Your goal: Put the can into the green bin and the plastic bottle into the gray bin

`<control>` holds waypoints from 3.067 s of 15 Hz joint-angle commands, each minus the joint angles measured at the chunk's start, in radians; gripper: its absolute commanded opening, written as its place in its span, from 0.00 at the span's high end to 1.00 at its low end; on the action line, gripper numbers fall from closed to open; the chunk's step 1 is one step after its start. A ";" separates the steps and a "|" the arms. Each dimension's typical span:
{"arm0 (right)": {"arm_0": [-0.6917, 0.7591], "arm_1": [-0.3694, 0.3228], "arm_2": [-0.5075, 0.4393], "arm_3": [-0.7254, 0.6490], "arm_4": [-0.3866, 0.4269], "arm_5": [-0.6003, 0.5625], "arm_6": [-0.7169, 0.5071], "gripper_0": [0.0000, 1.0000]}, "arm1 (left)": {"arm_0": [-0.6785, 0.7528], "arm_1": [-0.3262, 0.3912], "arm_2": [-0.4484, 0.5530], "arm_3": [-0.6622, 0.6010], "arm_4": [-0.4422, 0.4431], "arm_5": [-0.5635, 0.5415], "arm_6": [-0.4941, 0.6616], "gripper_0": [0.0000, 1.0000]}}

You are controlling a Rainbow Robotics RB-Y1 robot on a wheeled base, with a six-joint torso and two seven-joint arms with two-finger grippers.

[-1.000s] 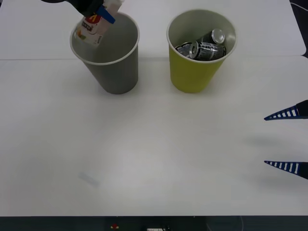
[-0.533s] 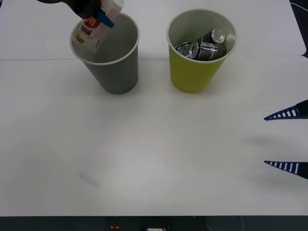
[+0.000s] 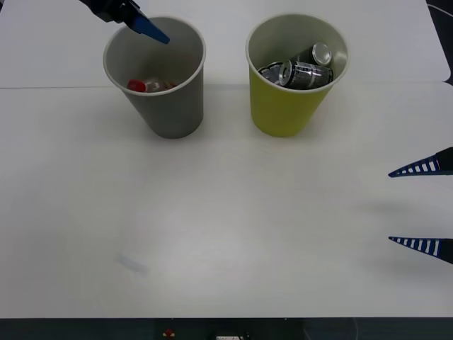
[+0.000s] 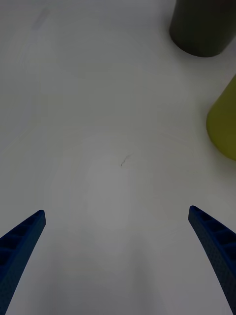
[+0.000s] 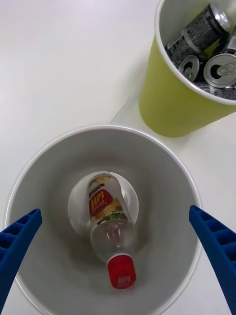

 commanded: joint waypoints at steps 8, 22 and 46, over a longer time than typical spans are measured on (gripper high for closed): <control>0.000 0.000 0.000 0.000 0.000 0.000 0.000 0.00 | 0.373 0.210 0.116 -0.306 0.341 0.166 -0.307 0.00; 0.000 0.000 0.000 0.000 0.000 0.000 0.000 0.00 | 1.097 0.553 0.322 -0.867 0.734 0.471 -0.695 0.00; 0.000 0.000 0.000 0.000 0.000 0.000 0.000 0.00 | 1.494 0.627 0.532 -1.030 0.647 0.526 -0.813 0.00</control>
